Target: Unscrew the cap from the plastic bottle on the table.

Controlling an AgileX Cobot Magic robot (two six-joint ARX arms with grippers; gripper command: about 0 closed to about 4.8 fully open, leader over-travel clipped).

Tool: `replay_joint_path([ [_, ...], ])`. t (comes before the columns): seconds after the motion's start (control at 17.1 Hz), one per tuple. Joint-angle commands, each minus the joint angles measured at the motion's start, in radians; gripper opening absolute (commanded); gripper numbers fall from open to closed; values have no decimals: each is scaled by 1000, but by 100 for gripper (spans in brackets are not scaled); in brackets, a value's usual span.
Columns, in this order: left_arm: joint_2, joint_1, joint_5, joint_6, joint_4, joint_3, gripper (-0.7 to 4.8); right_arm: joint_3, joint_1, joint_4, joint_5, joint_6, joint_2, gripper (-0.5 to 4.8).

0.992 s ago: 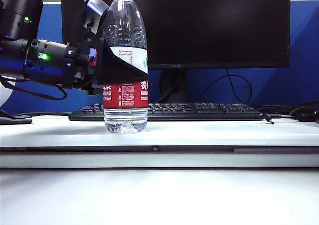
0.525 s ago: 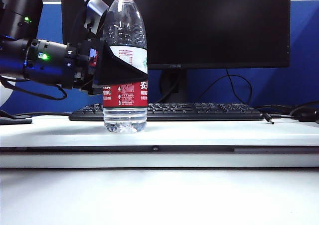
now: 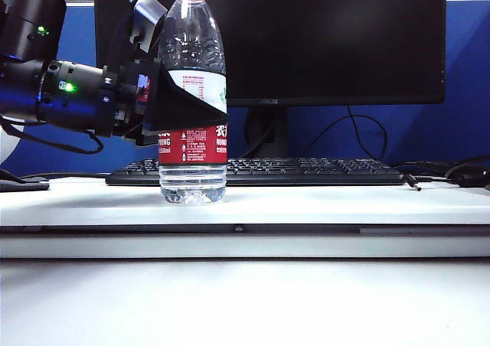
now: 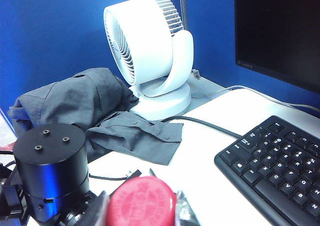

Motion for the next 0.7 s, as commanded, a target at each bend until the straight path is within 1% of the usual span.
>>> replay_joint_path([
  [0.06,7,0,-13,0,-61,-7,316,20,2,98,-9,4,-16,89],
  [0.18,7,0,-16,0,-61,-7,316,20,2,72,-9,4,-16,92],
  [0.23,7,0,-16,0,-61,-7,316,20,2,62,-9,4,-16,110],
  [0.29,7,0,-16,0,-61,-7,316,20,2,57,-8,4,-16,146],
  [0.35,7,0,-16,0,-61,-7,316,20,2,54,-6,4,-16,200],
  [0.41,7,0,-16,0,-61,-7,316,20,3,46,-3,4,-16,223],
  [0.53,7,0,-16,0,-61,-7,316,20,11,23,56,4,-17,237],
  [0.58,7,0,-16,0,-61,-7,316,20,10,14,62,4,-21,252],
  [0.7,7,0,-16,0,-61,-7,316,20,11,10,61,5,-22,252],
])
